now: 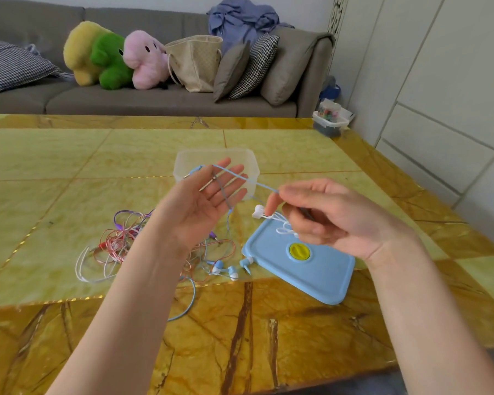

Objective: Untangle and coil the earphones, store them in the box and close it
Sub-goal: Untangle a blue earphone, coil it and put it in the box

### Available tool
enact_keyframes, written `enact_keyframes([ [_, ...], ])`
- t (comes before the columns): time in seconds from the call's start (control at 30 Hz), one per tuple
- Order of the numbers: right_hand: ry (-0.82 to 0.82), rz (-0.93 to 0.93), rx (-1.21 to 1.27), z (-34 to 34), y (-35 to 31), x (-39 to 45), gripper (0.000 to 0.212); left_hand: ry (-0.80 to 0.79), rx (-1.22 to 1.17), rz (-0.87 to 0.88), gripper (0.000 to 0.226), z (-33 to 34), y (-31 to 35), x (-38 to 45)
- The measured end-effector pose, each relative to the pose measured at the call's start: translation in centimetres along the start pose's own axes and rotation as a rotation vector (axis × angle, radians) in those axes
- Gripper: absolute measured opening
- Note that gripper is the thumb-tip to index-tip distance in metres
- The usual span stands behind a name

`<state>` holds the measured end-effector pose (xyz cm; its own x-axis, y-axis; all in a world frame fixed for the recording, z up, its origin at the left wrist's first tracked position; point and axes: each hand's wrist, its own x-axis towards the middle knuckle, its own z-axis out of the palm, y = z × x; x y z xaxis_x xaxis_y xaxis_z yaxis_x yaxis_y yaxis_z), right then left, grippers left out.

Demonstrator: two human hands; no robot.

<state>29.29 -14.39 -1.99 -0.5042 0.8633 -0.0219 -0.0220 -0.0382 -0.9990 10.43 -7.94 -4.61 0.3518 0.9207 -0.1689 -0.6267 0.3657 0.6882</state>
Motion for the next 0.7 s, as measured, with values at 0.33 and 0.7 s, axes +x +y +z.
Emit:
enact_keyframes([
  [0.33, 0.162, 0.419, -0.621, 1.6, 2.3, 2.1, 0.035, -0.382, 0.155, -0.115, 0.034, 1.4, -0.3, -1.3],
  [0.7, 0.579, 0.119, -0.272, -0.3, 1.0, 0.8, 0.04, -0.066, 0.737, -0.192, 0.023, -0.5, -1.8, -0.8],
])
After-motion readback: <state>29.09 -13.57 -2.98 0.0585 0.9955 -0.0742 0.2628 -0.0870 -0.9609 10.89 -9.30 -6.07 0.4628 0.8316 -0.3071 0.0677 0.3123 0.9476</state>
